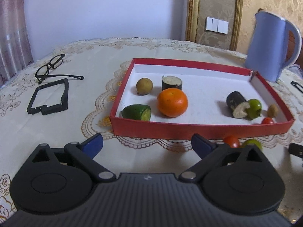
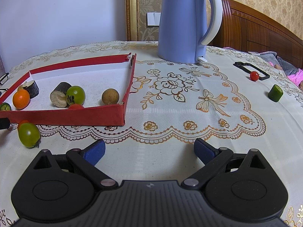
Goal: Organize fruits
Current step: 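Move the right gripper to the green tomato and grasp it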
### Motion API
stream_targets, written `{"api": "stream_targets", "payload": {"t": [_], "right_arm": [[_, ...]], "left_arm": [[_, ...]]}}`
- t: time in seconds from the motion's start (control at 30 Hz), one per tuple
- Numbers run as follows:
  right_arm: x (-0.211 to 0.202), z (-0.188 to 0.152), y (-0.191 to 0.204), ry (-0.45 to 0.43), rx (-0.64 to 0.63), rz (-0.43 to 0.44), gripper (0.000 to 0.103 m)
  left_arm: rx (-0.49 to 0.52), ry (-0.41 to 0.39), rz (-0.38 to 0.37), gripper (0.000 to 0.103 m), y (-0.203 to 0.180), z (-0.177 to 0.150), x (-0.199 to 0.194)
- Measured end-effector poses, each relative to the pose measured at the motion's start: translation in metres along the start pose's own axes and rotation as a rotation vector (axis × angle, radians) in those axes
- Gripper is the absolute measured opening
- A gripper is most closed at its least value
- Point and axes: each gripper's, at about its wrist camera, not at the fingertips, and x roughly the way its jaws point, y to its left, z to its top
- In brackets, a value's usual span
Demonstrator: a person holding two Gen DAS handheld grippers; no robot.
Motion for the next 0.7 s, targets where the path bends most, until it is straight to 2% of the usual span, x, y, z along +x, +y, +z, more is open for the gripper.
{"api": "stream_targets", "payload": {"t": [0.13, 0.2, 0.3, 0.43, 0.57, 0.63, 0.7], "right_arm": [[-0.006, -0.001, -0.001, -0.034, 0.007, -0.015, 0.101], [-0.016, -0.003, -0.004, -0.088, 0.019, 0.014, 0.101], [-0.022, -0.009, 0.000, -0.088, 0.013, 0.073, 0.101], [-0.035, -0.012, 0.016, -0.137, -0.057, 0.070, 0.101], [-0.044, -0.015, 0.031, -0.129, -0.079, 0.156, 0.099], [-0.047, -0.015, 0.044, -0.137, -0.109, 0.173, 0.093], [-0.050, -0.014, 0.055, -0.138, -0.131, 0.186, 0.076]], "left_arm": [[-0.005, 0.022, 0.001, 0.102, 0.001, -0.002, 0.011], [-0.001, 0.018, 0.011, 0.103, -0.001, -0.002, 0.013], [0.001, 0.019, 0.015, 0.103, -0.001, -0.002, 0.014], [-0.006, 0.021, 0.011, 0.103, 0.000, -0.002, 0.014], [-0.006, 0.022, 0.011, 0.103, 0.000, -0.002, 0.014], [-0.006, 0.022, 0.011, 0.103, 0.000, -0.002, 0.014], [-0.006, 0.022, 0.011, 0.103, 0.000, -0.002, 0.014]]}}
